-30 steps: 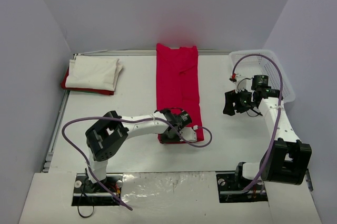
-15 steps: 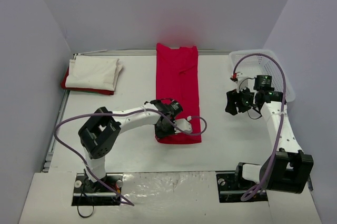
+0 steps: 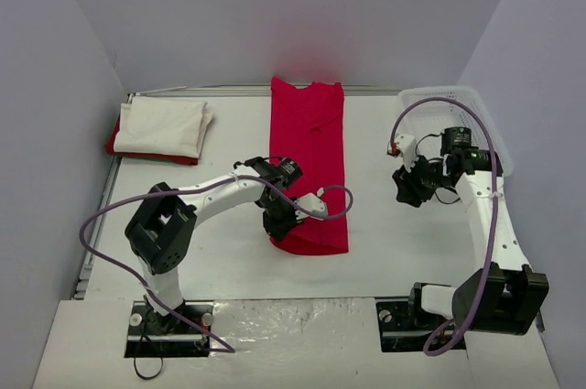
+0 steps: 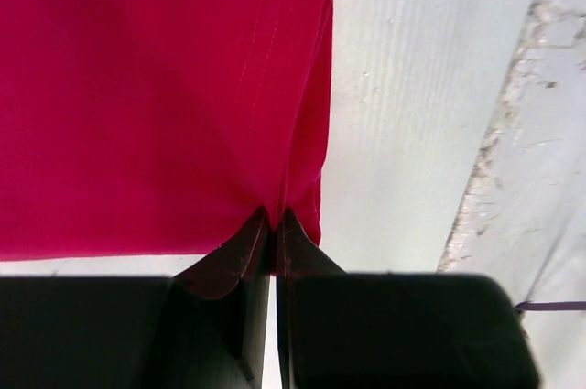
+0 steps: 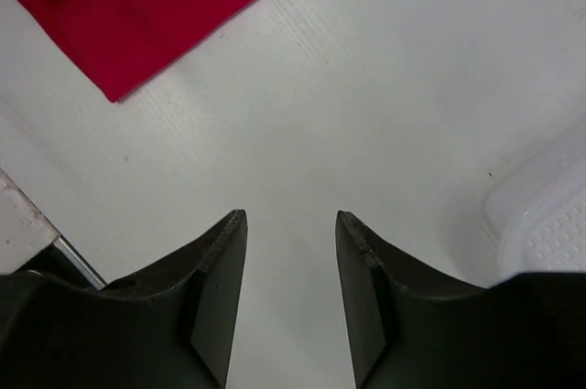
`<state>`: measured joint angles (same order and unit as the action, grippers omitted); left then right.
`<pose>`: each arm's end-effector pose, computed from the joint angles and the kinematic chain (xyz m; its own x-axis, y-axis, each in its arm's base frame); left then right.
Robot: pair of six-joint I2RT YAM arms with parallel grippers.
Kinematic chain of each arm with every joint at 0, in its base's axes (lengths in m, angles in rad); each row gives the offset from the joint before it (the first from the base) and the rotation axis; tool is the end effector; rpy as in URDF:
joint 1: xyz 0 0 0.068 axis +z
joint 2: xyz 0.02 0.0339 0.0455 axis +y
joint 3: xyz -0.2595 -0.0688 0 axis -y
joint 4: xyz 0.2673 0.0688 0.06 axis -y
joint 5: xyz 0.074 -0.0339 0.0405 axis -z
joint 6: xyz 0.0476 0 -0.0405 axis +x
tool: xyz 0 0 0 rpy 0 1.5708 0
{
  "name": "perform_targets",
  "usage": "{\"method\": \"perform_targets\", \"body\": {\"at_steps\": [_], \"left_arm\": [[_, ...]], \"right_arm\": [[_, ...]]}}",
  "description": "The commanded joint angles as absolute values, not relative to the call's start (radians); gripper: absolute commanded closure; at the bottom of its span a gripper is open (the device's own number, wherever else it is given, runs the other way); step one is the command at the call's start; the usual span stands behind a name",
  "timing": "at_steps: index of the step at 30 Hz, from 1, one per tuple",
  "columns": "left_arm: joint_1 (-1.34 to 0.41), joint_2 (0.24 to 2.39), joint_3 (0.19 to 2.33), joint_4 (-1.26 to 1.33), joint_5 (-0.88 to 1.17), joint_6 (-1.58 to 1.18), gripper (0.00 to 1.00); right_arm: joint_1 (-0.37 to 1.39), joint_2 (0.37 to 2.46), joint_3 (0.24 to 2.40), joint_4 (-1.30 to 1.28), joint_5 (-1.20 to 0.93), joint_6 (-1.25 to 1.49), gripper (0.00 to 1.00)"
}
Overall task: Fold and stack the t-shirts
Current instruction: Grab the bottom of the folded rectangular tshirt with both arms
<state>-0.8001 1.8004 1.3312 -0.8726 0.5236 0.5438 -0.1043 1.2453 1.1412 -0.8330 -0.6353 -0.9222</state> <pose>0.2412 -0.2826 0.1866 -0.2182 0.8679 -0.4462 0.9504 0.0851 -0.2993 0.2771 -0.0006 0.3008 -0.2724 -0.6164 -0.7388 -0.7992 0.5725 -0.1830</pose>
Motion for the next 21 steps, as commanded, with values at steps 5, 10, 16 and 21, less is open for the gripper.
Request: {"method": "perform_targets", "body": {"at_steps": [5, 10, 16, 21], "left_arm": [[-0.686, 1.815, 1.374, -0.968, 0.775, 0.597, 0.98], [-0.673, 1.867, 1.388, -0.988, 0.799, 0.614, 0.98], [-0.666, 1.93, 1.427, -1.028, 0.845, 0.635, 0.98], [-0.634, 1.939, 1.42, -1.032, 0.87, 0.644, 0.98]], "right_arm": [[-0.008, 1.141, 1.051, -0.904, -0.721, -1.224, 0.58], [0.191, 1.136, 0.97, -0.841, -0.689, -1.21, 0.63], [0.432, 1.206, 0.924, -0.781, -0.623, -1.095, 0.55], [0.6, 1.212, 0.856, -0.626, -0.505, -0.944, 0.52]]}}
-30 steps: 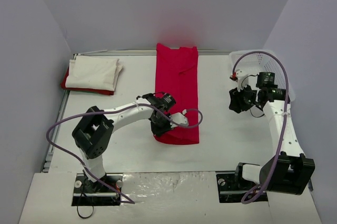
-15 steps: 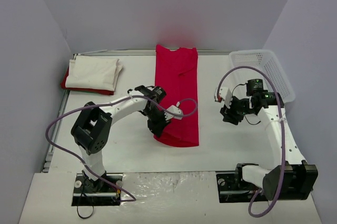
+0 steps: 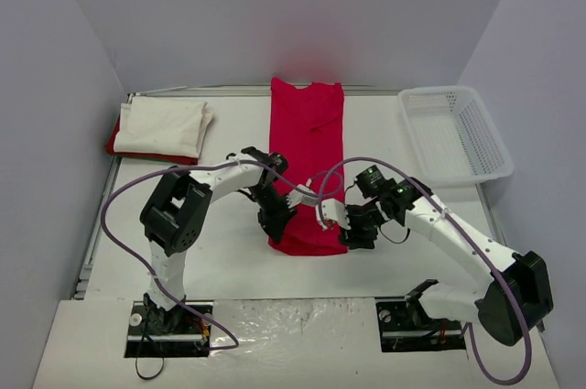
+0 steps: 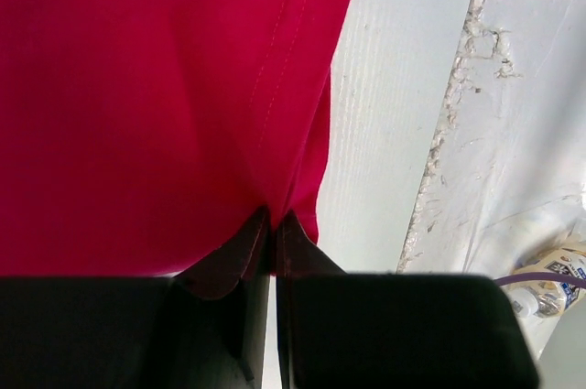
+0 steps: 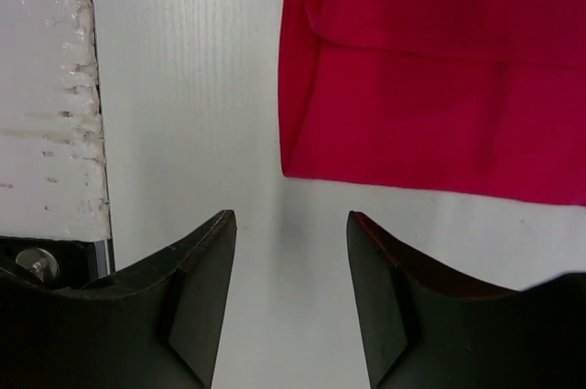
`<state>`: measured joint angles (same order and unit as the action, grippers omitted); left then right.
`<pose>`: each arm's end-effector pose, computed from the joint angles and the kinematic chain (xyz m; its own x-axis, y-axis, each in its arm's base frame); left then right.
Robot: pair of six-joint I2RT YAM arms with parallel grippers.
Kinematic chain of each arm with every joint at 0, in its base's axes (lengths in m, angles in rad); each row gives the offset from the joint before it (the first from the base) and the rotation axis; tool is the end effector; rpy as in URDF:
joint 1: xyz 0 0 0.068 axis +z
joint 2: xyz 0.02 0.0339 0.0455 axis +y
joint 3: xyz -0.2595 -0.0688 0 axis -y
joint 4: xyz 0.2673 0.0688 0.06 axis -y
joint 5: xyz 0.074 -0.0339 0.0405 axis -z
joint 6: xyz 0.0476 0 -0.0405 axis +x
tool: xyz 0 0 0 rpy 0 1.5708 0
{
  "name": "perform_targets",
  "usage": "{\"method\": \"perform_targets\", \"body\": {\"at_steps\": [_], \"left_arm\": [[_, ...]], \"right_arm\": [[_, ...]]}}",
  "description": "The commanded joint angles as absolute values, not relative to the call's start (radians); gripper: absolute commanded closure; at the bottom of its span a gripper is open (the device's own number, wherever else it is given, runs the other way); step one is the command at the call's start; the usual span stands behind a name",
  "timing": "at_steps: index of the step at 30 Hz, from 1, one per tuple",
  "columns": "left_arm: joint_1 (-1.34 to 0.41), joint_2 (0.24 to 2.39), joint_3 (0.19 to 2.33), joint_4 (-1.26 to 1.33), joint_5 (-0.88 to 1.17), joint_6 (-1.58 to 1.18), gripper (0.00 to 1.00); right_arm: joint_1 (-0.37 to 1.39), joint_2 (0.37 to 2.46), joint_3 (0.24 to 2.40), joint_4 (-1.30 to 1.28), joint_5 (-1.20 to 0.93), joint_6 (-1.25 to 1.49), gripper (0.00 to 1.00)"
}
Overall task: Fold and stack the t-shirts
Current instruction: Grab the bottom of the folded rectangular tshirt with both arms
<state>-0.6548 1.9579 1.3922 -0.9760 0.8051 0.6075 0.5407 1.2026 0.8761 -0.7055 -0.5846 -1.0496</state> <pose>0.2796 -0.2580 0.1542 -0.4006 0.8063 -0.4352 0.8128 0.0934 -0.5751 0.2071 0.1550 0.2291 0.2164 -0.7136 -0.6663 -0.9728 -0.0997 -0.2091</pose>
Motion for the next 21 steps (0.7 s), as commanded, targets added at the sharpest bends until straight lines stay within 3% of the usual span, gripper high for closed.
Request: {"method": "perform_targets", "body": {"at_steps": [1, 21], "left_arm": [[-0.632, 1.939, 1.42, -1.031, 0.87, 0.644, 0.98], [-0.624, 1.931, 1.407, -1.031, 0.859, 0.655, 0.98]], "right_arm": [[0.62, 1.235, 0.85, -0.609, -0.491, -0.934, 0.52], [0.681, 1.486, 0.767, -0.407, -0.41, -0.877, 0.55]]}}
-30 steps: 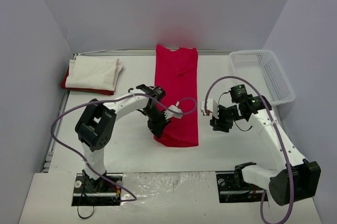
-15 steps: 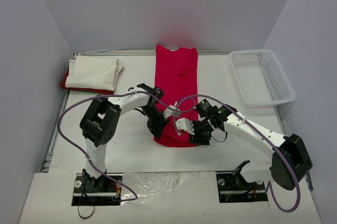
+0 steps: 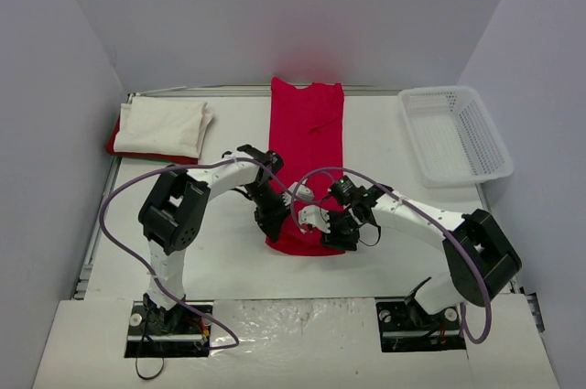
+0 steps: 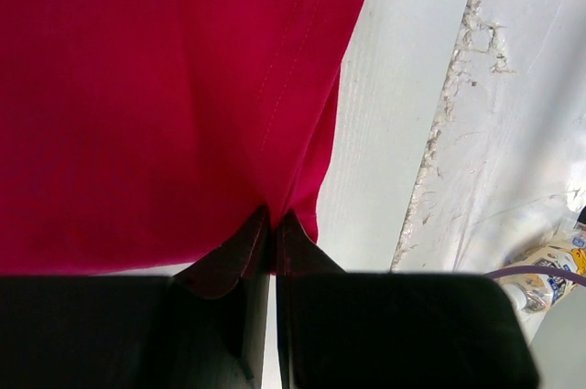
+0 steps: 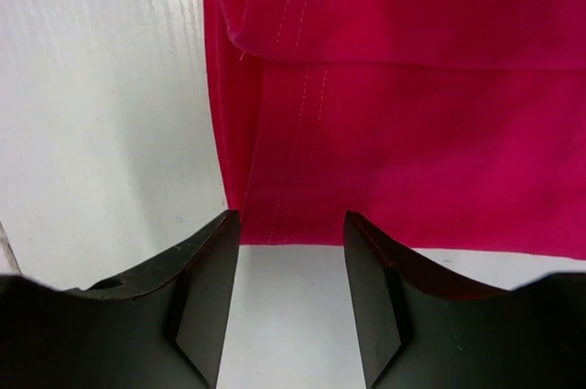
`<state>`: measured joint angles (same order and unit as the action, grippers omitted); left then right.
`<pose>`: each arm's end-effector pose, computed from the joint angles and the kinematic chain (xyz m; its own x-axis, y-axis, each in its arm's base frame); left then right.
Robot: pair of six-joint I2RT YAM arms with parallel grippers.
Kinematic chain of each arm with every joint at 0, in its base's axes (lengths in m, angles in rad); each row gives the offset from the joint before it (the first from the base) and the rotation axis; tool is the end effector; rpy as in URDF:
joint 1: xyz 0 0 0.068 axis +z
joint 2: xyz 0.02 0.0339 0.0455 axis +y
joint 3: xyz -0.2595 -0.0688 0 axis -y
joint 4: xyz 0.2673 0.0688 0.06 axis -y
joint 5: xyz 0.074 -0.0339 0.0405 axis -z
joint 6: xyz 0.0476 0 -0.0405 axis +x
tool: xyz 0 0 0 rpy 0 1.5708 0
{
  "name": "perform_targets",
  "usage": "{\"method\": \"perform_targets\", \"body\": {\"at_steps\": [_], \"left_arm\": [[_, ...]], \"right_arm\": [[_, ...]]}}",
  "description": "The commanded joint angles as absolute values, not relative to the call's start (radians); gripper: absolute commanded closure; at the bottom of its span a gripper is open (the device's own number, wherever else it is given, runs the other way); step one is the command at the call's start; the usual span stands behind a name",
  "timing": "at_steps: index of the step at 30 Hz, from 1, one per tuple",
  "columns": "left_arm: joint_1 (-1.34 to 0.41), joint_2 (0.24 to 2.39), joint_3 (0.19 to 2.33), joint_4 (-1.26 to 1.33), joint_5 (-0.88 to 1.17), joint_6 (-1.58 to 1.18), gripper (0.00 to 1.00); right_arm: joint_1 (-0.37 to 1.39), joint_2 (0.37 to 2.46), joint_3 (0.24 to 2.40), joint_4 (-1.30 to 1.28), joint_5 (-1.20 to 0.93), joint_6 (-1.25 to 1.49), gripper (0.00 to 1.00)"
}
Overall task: Fold and stack the t-shirts
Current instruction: Grab the bottom of the folded rectangular tshirt with both arms
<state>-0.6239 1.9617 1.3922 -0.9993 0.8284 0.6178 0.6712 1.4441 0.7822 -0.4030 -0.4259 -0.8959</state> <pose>0.2851 -0.2485 0.1536 -0.4321 0.7935 -0.4284 0.7930 0.1082 -0.5995 0.2163 0.1969 0.1513 0.1366 -0.7995 -0.5849 -0.9867 -0.0570 -0.1526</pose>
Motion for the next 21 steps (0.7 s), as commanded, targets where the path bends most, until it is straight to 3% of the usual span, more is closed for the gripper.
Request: {"method": "perform_targets", "body": {"at_steps": [1, 12, 15, 16, 21], "left_arm": [[-0.623, 1.931, 1.407, -1.031, 0.858, 0.653, 0.98], [-0.614, 1.947, 1.408, -1.034, 0.854, 0.653, 0.98], [-0.614, 1.95, 1.419, -1.042, 0.856, 0.652, 0.98], [-0.612, 1.945, 1.42, -1.043, 0.854, 0.652, 0.98], [-0.609, 1.921, 1.424, -1.093, 0.856, 0.683, 0.98]], "right_arm": [[0.684, 1.494, 0.765, -0.403, -0.408, -0.877, 0.55], [0.73, 1.511, 0.739, -0.405, -0.333, -0.841, 0.58], [0.73, 1.516, 0.742, -0.408, -0.322, -0.835, 0.84], [0.732, 1.509, 0.742, -0.411, -0.327, -0.833, 0.97], [0.732, 1.43, 0.767, -0.497, -0.364, -0.822, 1.0]]}}
